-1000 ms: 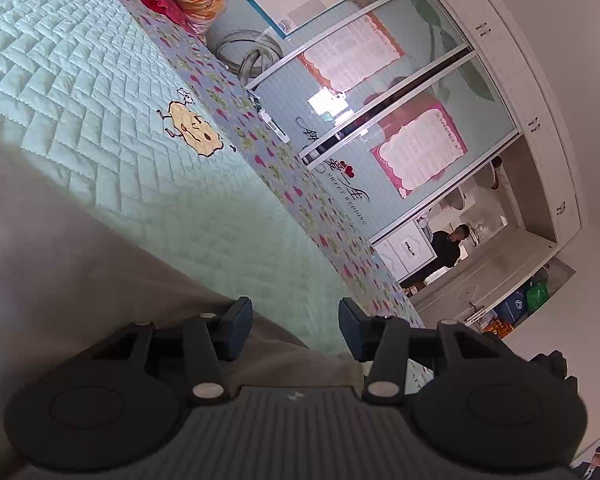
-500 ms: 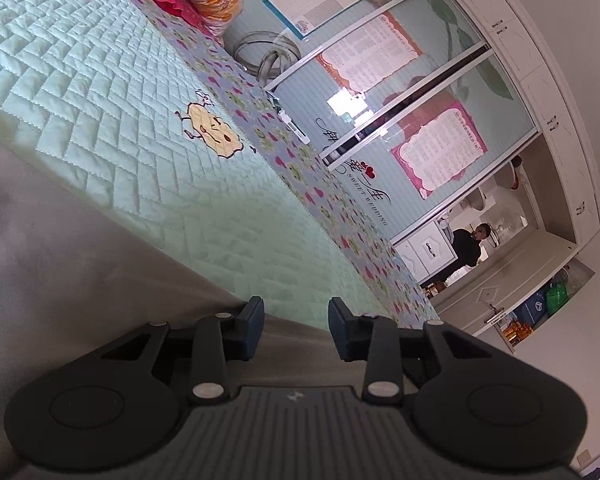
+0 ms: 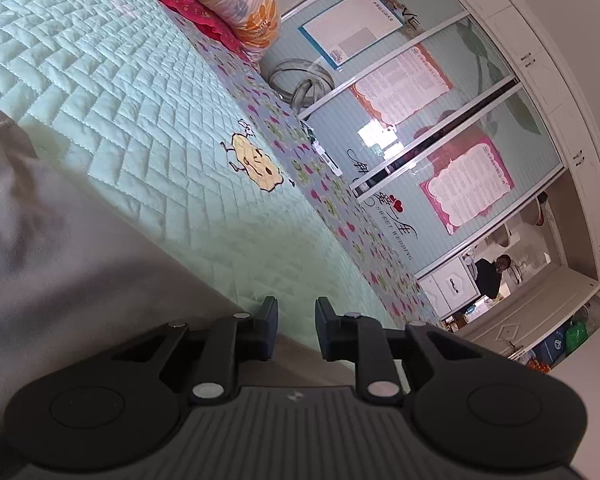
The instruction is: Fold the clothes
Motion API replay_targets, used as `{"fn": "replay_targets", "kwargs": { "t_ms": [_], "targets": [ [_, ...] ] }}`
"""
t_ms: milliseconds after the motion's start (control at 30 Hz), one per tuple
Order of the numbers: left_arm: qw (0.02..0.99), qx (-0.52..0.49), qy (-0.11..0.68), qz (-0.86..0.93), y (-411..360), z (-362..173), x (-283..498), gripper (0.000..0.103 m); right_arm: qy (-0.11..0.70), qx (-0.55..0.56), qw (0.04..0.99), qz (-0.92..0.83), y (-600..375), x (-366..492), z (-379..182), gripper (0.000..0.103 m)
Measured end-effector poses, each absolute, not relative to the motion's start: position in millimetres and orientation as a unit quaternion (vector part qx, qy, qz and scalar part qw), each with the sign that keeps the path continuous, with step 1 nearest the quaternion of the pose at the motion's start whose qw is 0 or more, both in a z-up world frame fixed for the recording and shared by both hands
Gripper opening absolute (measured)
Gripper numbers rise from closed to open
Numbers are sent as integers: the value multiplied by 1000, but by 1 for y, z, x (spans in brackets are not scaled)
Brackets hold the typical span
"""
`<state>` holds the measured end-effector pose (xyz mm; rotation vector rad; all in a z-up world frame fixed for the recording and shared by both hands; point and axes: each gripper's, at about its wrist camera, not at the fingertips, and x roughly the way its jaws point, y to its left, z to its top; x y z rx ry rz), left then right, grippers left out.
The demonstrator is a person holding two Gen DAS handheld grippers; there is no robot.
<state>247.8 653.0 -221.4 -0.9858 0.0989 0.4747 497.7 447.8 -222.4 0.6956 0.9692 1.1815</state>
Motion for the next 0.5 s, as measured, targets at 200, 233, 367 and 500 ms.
{"fn": "replay_targets", "kwargs": {
  "t_ms": [200, 233, 367, 500],
  "targets": [
    [849, -472, 40, 233, 655, -220, 244, 23, 415, 281, 706, 501, 447, 492, -215, 0],
    [848, -474, 37, 233, 655, -219, 242, 23, 415, 273, 713, 495, 448, 491, -214, 0],
    [844, -481, 22, 235, 656, -216, 237, 33, 401, 220, 753, 473, 452, 483, -205, 0],
    [864, -446, -7, 234, 645, -198, 228, 59, 348, 176, 810, 437, 443, 465, -188, 5]
  ]
}}
